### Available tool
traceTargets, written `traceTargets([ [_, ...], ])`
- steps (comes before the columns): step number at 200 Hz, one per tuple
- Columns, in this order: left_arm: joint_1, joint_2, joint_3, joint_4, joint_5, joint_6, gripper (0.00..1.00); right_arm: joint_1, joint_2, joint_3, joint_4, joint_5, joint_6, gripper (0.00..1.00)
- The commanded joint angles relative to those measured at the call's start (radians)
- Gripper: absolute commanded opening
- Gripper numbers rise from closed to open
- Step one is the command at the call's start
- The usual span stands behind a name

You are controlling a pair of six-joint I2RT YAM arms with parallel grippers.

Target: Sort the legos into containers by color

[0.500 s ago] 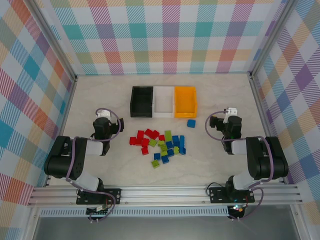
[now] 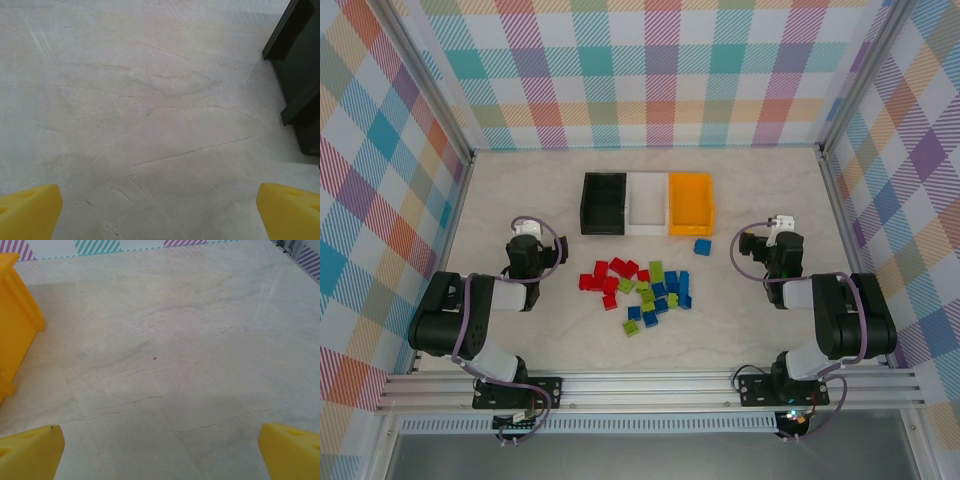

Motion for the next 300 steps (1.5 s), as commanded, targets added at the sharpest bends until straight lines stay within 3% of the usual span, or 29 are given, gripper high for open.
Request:
traceTargets([
  [1,0.013,0.005,0.018,0.044,-0.006,0.019,1.0,0.01,0.009,0.024,0.04,-0.016,-0.005,1.0],
  [71,0.011,0.0,0.019,0.051,-0.02,0.019,1.0,0.006,0.009,0.027,0.033,-0.026,0.0,1.0],
  [94,-0.014,-0.124,0.124,-0.235,-0.147,-0.001,1.0,0.002,-0.029,0.005,0.045,-0.008,0.008,1.0],
  [122,-0.025,-0.231,0.144,-0.318,-0.192,-0.038,1.0,0.025,-0.056,-0.008,0.052,0.022,-0.012,1.0],
  [131,-0.028,-0.277,0.136,-0.314,-0.181,-0.052,1.0,0.031,-0.1,0.033,-0.071,0.094,0.018,1.0],
  [143,-0.029,-0.325,0.135,-0.298,-0.155,-0.068,1.0,0.0,-0.163,0.103,-0.262,0.064,0.047,1.0],
  [154,-0.026,-0.339,0.156,-0.3,-0.153,-0.102,1.0,-0.004,-0.191,0.137,-0.321,0.078,0.055,1.0],
  [165,-0.025,-0.332,0.204,-0.344,-0.214,-0.229,1.0,0.0,-0.233,0.162,-0.376,0.116,0.068,1.0],
  [177,-0.02,-0.324,0.292,-0.497,-0.278,-0.372,1.0,0.008,-0.276,0.195,-0.447,0.208,0.129,1.0],
  [192,-0.016,-0.337,0.376,-0.678,-0.295,-0.509,1.0,0.005,-0.307,0.261,-0.615,0.362,0.382,1.0],
  [203,-0.011,-0.365,0.418,-0.829,-0.358,-0.687,1.0,-0.003,-0.338,0.355,-0.957,0.434,0.724,1.0],
  [207,-0.008,-0.372,0.436,-0.893,-0.384,-0.759,1.0,-0.014,-0.346,0.372,-1.001,0.412,0.749,1.0],
  [213,0.003,-0.38,0.449,-0.942,-0.388,-0.806,1.0,-0.033,-0.356,0.365,-0.948,0.274,0.681,1.0],
  [237,0.021,-0.414,0.439,-0.886,-0.305,-0.734,1.0,-0.026,-0.393,0.274,-0.812,0.095,0.671,1.0],
  [251,0.021,-0.438,0.438,-0.883,-0.262,-0.738,1.0,-0.004,-0.39,0.306,-0.905,0.017,0.65,1.0],
  [272,0.017,-0.467,0.45,-0.909,-0.189,-0.735,1.0,0.087,-0.338,0.399,-1.121,-0.103,0.568,0.99],
  [300,-0.031,-0.458,0.487,-1.004,-0.02,-0.73,0.99,0.261,-0.331,0.377,-1.185,-0.184,0.53,0.93],
])
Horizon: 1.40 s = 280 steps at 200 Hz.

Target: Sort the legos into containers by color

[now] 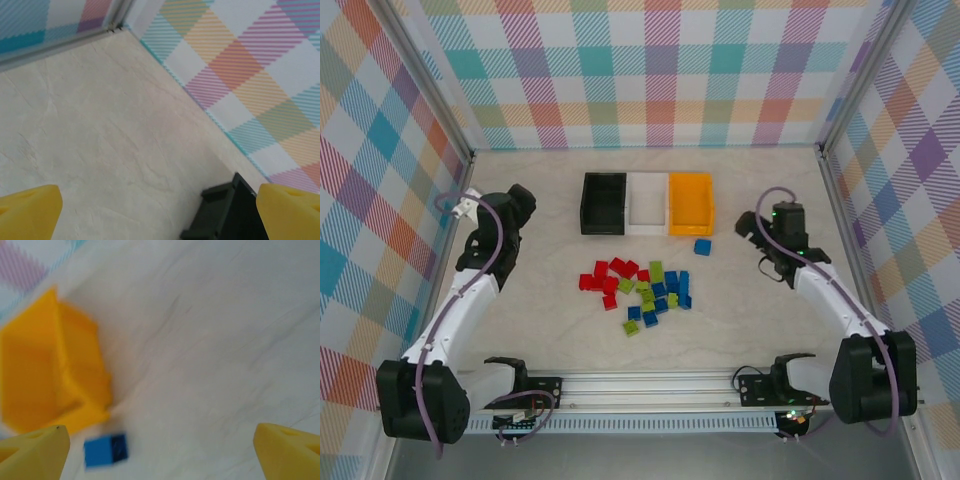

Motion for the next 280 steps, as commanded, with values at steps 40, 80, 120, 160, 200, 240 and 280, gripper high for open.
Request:
traceTargets([
  [40,-0.238,-0.003,0.001,-0.14,0.209,0.014,1.0,0.333,0.058,-0.01,-0.187,-0.145,-0.026,0.81],
  [80,-0.363,-0.031,-0.07,-0.125,0.201,0.034,1.0,0.455,0.235,0.061,-0.136,-0.065,0.003,0.67],
  [120,-0.373,-0.037,-0.109,-0.138,0.215,0.031,1.0,0.495,0.372,0.132,-0.11,0.006,0.026,0.57],
  [160,-0.376,-0.043,-0.132,-0.119,0.233,0.032,1.0,0.498,0.403,0.174,-0.119,0.064,0.042,0.49],
  [200,-0.376,-0.038,-0.124,-0.118,0.236,0.043,1.0,0.499,0.456,0.207,-0.164,0.068,0.049,0.43],
  [240,-0.376,-0.035,-0.12,-0.119,0.235,0.045,1.0,0.502,0.475,0.211,-0.164,0.034,0.042,0.43],
  [280,-0.376,-0.035,-0.122,-0.12,0.237,0.046,1.0,0.502,0.468,0.2,-0.18,0.063,0.049,0.33],
])
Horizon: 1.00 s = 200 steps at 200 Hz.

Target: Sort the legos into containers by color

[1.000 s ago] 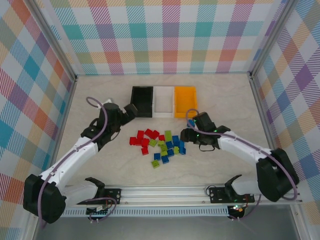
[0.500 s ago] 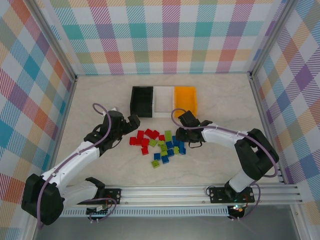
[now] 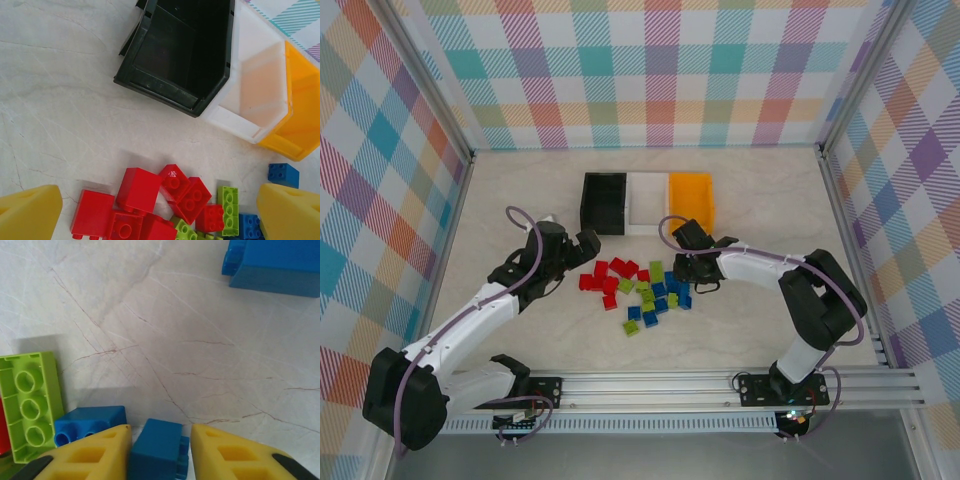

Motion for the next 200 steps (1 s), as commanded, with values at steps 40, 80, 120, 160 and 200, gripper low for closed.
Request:
traceTargets([
  [40,-0.009,-0.01,0.001,0.0,0.011,0.015,1.0,0.007,-0.011,-0.011,-0.008,0.002,0.009,0.24],
  [80,-0.01,-0.007,-0.003,0.001,0.014,0.01,1.0,0.006,-0.071,-0.013,-0.007,0.033,-0.007,0.2],
  [120,-0.009,-0.001,-0.001,-0.001,0.02,0.005,1.0,-0.002,-0.161,0.032,-0.056,0.082,-0.044,0.19],
  [160,-0.009,-0.002,-0.005,-0.001,0.027,-0.012,1.0,-0.088,-0.155,0.206,-0.095,0.098,-0.132,0.19],
  [200,-0.011,-0.016,-0.014,-0.022,0.026,-0.024,1.0,-0.182,0.049,0.439,-0.087,0.104,-0.186,0.2],
])
